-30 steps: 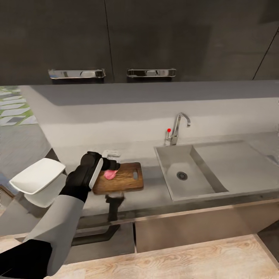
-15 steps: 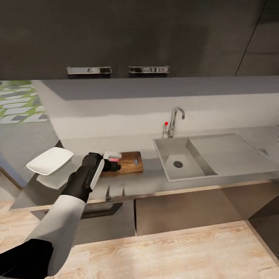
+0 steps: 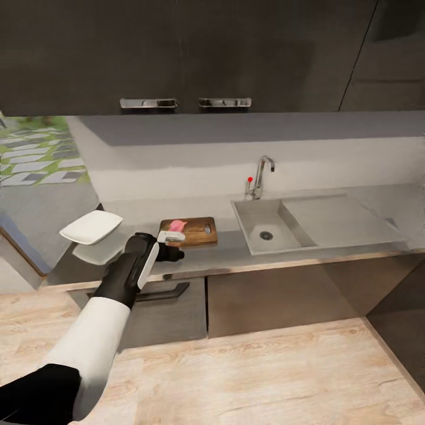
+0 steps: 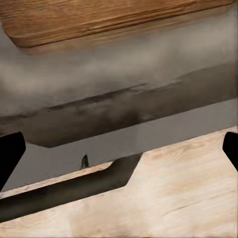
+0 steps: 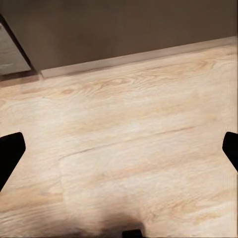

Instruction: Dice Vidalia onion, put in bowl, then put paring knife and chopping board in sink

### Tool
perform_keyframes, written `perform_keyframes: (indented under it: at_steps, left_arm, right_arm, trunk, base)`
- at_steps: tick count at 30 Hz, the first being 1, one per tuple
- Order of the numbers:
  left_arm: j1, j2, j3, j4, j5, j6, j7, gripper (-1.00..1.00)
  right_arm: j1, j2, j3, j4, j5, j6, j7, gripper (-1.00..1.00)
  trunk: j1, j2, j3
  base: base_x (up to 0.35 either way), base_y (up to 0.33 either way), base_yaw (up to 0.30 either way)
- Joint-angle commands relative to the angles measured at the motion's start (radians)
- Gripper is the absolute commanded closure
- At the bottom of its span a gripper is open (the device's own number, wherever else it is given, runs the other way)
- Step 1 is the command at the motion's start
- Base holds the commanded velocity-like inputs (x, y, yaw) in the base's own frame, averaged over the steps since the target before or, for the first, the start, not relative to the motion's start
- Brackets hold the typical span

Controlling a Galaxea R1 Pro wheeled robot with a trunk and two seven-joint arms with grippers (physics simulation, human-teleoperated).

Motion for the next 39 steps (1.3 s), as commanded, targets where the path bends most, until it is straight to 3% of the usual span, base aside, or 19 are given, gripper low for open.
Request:
perform_keyframes:
  at_steps: [1, 15, 27, 34, 39]
  left_arm:
    - [-0.001, 0.000, 0.000, -0.001, 0.000, 0.004, -0.001, -1.00]
    - [0.000, 0.000, 0.000, -0.002, 0.000, 0.003, -0.001, -1.00]
    - [0.000, 0.002, 0.002, -0.021, 0.000, 0.001, -0.001, -1.00]
    - [0.001, 0.007, 0.004, -0.115, 0.017, 0.000, -0.001, -1.00]
    - [0.003, 0.010, 0.006, -0.228, 0.017, 0.000, 0.000, -1.00]
  right_arm:
    - [-0.001, 0.001, -0.003, 0.000, 0.011, -0.002, -0.007, -1.00]
    - [0.000, 0.001, -0.002, 0.000, 0.011, -0.004, -0.008, -1.00]
    - [-0.001, 0.001, -0.002, 0.000, 0.011, -0.004, -0.008, -1.00]
    - [-0.001, 0.001, -0.002, 0.011, 0.011, -0.002, -0.006, -1.00]
    - [0.000, -0.001, -0.002, 0.013, 0.011, -0.002, -0.006, -1.00]
  trunk:
    - [0.000, -0.002, -0.002]
    - [0.000, -0.002, -0.002]
    - [0.000, -0.002, -0.002]
    - [0.000, -0.002, -0.002]
    - [0.000, -0.002, -0.002]
  base:
    - [-0.331, 0.000, 0.000]
    - [-0.316, 0.000, 0.000]
    - [-0.047, 0.000, 0.000]
    - [0.000, 0.000, 0.000]
    - [0.000, 0.000, 0.000]
